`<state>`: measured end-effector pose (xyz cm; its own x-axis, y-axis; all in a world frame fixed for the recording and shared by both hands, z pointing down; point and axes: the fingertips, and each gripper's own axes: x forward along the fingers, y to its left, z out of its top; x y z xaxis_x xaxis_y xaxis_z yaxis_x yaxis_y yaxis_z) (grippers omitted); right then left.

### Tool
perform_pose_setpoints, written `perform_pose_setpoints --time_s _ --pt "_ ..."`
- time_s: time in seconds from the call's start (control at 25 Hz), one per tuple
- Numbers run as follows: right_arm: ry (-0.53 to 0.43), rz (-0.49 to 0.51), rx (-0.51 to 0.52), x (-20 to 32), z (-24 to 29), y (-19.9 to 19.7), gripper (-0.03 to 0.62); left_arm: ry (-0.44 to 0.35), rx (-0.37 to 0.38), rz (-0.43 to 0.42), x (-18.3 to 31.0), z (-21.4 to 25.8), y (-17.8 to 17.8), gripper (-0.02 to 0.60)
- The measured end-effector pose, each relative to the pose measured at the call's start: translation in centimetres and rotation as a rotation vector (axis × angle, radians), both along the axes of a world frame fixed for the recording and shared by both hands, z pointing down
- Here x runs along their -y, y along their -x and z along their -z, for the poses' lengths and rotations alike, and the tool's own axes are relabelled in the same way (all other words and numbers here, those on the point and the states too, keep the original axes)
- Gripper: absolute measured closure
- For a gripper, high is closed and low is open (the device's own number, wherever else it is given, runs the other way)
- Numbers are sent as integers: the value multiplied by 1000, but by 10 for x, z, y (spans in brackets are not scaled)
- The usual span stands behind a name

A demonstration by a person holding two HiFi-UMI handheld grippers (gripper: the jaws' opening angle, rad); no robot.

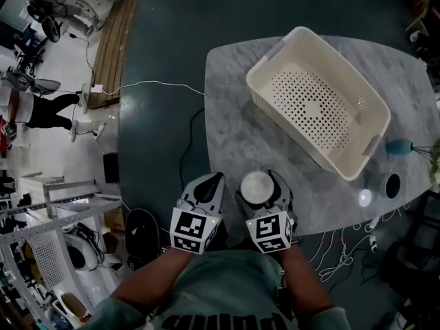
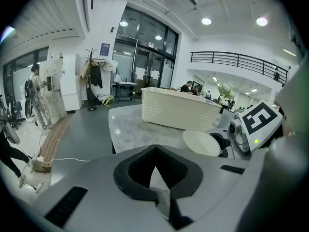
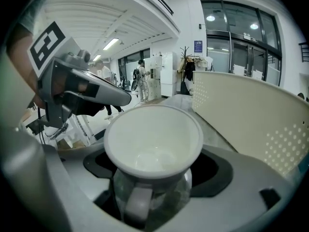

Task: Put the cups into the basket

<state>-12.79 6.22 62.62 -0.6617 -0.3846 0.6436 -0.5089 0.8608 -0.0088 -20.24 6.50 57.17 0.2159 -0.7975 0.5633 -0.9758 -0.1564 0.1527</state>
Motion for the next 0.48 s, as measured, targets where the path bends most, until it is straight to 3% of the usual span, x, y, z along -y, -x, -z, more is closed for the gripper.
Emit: perform_pose_setpoints --time_s 0.48 --pt "-23 2 26 3 22 1 192 -26 -8 6 2 17 0 574"
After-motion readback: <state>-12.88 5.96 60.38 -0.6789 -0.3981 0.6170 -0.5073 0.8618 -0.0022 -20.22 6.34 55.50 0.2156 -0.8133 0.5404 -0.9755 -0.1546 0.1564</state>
